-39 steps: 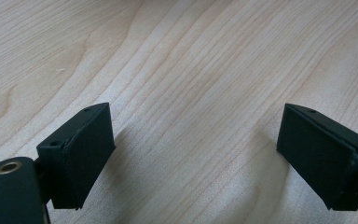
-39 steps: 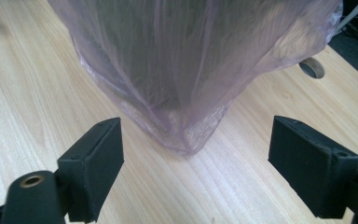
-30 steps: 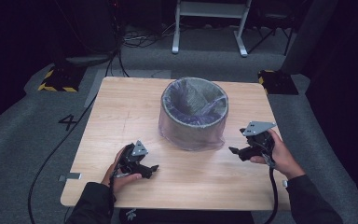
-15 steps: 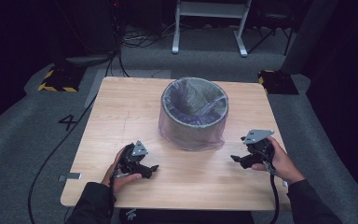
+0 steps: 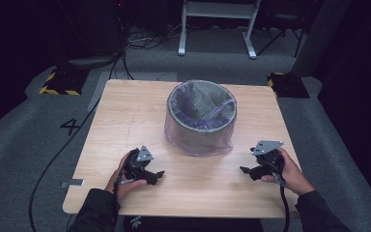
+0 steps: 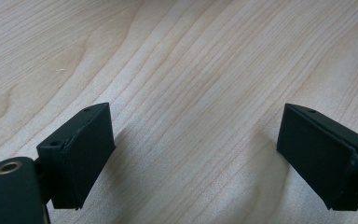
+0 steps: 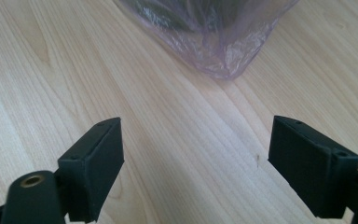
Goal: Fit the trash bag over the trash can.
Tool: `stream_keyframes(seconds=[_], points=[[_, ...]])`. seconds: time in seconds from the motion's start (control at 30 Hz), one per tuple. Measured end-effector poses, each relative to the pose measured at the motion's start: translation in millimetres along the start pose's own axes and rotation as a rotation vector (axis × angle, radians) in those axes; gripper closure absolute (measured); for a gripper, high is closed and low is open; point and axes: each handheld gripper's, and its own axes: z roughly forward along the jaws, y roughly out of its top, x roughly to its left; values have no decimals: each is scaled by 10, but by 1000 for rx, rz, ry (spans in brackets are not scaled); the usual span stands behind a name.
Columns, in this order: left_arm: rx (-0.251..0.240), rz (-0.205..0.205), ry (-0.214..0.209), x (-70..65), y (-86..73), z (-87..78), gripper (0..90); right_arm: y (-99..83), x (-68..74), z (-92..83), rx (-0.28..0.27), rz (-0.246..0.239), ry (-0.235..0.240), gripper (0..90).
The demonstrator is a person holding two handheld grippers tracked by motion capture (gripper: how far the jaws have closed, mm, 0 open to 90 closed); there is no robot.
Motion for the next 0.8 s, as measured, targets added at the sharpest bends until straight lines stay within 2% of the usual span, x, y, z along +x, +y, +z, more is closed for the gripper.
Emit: stream_keyframes(seconds=[0.07, 0.2, 0.57, 0.8], points=[[0, 0, 0, 0, 0, 0, 105, -22, 6, 10, 10, 18, 9, 176], [0, 0, 0, 0, 0, 0, 105, -94, 28, 14, 15, 7, -3, 179], [0, 0, 0, 0, 0, 0, 105, -359, 78, 55, 18, 52, 0, 179], [0, 0, 0, 0, 0, 0, 105, -458, 145, 57, 38, 35, -22, 179]])
